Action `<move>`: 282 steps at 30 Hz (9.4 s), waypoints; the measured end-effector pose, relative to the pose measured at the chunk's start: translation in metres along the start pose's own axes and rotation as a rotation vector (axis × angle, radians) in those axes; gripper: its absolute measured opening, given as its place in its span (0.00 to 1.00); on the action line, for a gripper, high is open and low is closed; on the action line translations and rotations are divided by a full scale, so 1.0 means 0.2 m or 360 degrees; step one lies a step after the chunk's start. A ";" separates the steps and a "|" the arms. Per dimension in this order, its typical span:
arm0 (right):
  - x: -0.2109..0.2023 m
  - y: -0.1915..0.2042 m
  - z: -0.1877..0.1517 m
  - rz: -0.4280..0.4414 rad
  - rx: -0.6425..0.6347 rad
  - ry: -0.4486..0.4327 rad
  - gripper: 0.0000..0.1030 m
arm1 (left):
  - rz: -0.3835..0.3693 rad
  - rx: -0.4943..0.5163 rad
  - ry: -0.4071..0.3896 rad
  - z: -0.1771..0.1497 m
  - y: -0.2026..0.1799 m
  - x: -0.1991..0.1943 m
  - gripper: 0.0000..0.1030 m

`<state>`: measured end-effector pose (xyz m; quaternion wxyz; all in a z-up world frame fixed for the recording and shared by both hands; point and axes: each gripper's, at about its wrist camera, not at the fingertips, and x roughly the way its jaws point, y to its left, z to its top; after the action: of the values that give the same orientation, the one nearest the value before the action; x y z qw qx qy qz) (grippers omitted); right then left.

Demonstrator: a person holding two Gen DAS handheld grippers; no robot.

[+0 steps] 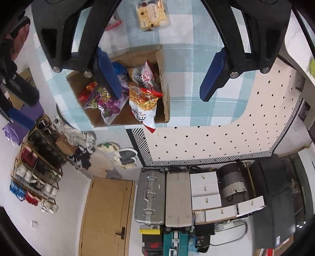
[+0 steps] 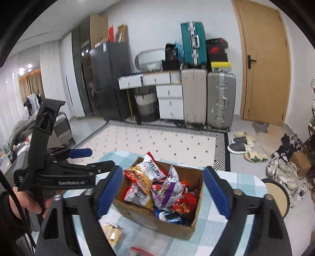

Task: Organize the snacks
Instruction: 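Move both open grippers back from the box to the last two packs, then close the right gripper on the small red-and-white packet, then lift the red-and-white packet with the right gripper while the left closes on the cream cake pack, then carry the cake pack and red-and-white packet over the cardboard box, then open both grippers over the box to drop both packs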

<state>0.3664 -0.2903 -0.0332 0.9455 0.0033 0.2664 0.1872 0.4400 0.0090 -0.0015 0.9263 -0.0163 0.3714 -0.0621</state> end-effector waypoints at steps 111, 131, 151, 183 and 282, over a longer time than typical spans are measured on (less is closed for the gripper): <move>0.03 0.19 -1.00 0.0120 0.0281 0.0169 0.43 | 0.0008 -0.0235 0.0000 -1.29 0.10 -0.15 1.00; -0.45 0.27 -0.98 0.0175 0.0322 -0.0063 0.43 | 0.0013 -0.0079 0.0071 -1.15 -0.06 -0.14 1.00; -0.48 0.22 -1.13 0.0173 0.0387 -0.0016 0.44 | 0.0112 0.0049 0.0304 -1.05 -0.14 0.31 1.00; -0.62 0.37 -1.06 0.0188 0.0313 -0.0075 0.44 | 0.0019 0.0050 0.0212 -1.11 -0.05 0.01 0.56; 0.64 -0.35 -0.13 0.0263 0.0501 0.0446 0.53 | -0.0298 0.0253 0.0261 0.03 -0.39 0.61 0.56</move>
<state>0.4792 -0.3130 -0.1270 0.8686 0.1465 0.4199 0.2186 0.5238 -0.0840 -0.0747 0.8813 0.0277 0.4366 -0.1787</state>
